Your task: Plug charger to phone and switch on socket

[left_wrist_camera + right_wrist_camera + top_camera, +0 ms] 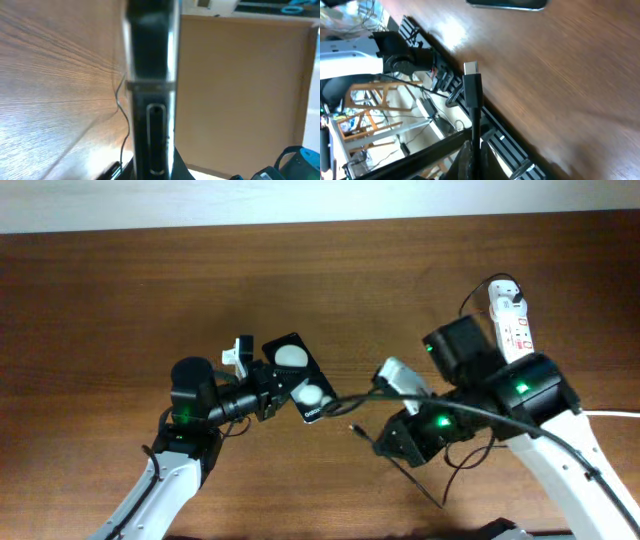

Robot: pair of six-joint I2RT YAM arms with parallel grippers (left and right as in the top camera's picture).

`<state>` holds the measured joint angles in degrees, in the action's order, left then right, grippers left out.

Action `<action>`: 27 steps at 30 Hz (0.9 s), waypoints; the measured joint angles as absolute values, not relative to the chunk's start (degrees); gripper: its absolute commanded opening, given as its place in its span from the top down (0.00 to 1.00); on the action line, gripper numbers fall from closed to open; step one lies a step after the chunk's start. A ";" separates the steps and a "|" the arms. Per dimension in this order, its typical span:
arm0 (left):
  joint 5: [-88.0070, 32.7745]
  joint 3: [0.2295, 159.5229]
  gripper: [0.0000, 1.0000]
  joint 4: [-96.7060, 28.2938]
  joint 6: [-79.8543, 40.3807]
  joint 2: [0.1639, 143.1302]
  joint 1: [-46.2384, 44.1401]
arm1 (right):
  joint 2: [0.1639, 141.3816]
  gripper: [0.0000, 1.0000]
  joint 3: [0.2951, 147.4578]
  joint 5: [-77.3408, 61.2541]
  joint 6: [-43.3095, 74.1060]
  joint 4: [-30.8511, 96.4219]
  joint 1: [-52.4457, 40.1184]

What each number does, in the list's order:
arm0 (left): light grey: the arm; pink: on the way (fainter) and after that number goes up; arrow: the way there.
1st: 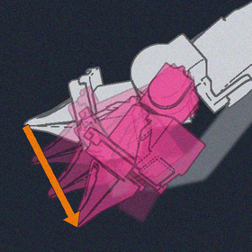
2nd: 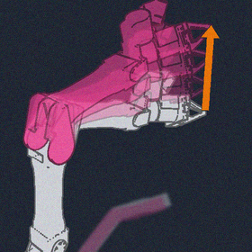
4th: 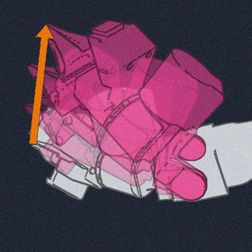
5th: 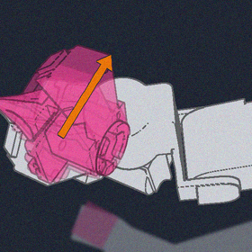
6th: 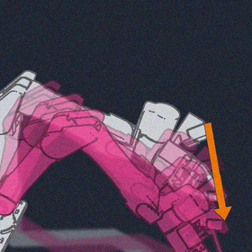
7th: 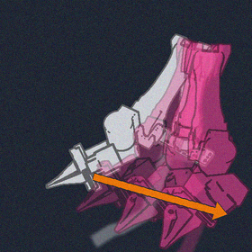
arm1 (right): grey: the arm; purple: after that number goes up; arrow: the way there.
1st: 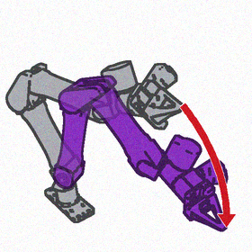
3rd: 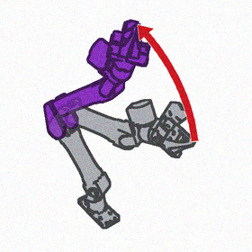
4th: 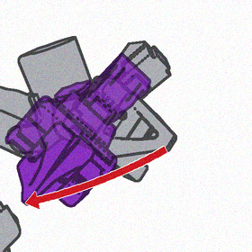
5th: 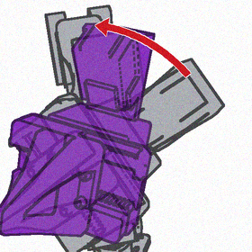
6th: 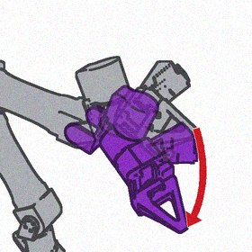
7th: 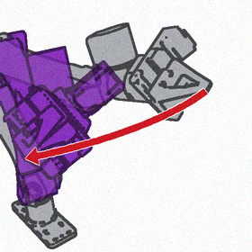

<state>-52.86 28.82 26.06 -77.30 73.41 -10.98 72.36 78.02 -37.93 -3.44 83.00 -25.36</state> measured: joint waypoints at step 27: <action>-55.07 28.80 1.00 28.51 -77.45 73.45 -10.98 | 78.08 0.96 75.94 -30.89 10.90 71.88 -35.62</action>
